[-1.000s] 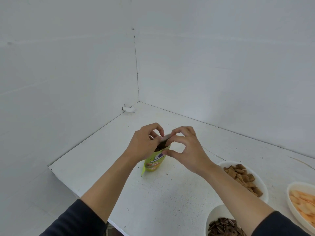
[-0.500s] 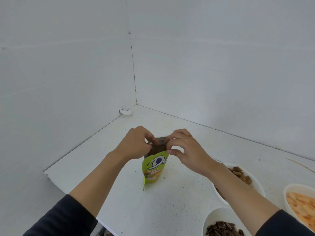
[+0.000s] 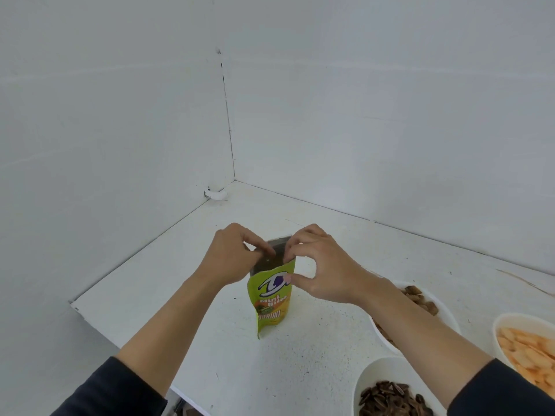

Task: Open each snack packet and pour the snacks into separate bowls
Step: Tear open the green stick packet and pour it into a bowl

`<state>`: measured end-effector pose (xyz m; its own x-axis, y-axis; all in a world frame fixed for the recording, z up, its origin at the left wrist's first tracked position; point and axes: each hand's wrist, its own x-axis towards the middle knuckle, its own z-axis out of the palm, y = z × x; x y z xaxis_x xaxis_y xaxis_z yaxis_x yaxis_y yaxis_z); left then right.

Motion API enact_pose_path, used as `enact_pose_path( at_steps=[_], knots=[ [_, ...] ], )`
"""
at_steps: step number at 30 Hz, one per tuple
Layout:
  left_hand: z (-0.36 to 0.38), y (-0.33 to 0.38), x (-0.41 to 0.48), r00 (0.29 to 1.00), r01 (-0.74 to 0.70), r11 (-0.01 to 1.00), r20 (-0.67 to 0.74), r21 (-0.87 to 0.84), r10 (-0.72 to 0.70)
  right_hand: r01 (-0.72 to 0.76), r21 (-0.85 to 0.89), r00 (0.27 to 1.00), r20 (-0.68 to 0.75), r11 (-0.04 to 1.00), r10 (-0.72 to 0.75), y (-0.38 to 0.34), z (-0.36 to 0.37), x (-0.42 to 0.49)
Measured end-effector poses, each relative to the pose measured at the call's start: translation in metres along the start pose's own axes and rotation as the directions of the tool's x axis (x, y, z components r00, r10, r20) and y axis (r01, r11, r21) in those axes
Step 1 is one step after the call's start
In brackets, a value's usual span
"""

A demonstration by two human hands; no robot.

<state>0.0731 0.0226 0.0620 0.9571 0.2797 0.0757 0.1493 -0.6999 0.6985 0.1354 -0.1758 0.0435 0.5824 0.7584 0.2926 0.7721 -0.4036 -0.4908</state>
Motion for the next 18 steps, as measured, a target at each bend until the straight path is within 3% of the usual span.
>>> enact_pose_path(
  at_steps=[6,11,14,18],
  knots=[
    [-0.003,-0.010,0.005,0.991,0.074,0.997,-0.111,-0.034,-0.077,-0.168,0.230,0.980,-0.065,0.958,0.188,0.001,0.004,-0.006],
    [0.002,-0.006,-0.002,0.989,0.029,0.997,-0.140,-0.073,-0.039,-0.223,0.274,0.968,-0.051,0.936,0.245,-0.003,0.002,-0.009],
    [0.003,-0.002,-0.009,0.996,-0.003,0.991,-0.086,-0.134,-0.008,-0.261,0.324,0.955,-0.049,0.910,0.292,-0.002,0.001,-0.008],
    [0.003,0.003,-0.013,0.997,-0.055,0.995,0.057,-0.080,0.060,-0.281,0.273,0.954,-0.025,0.920,0.299,-0.006,0.010,-0.007]
  ],
)
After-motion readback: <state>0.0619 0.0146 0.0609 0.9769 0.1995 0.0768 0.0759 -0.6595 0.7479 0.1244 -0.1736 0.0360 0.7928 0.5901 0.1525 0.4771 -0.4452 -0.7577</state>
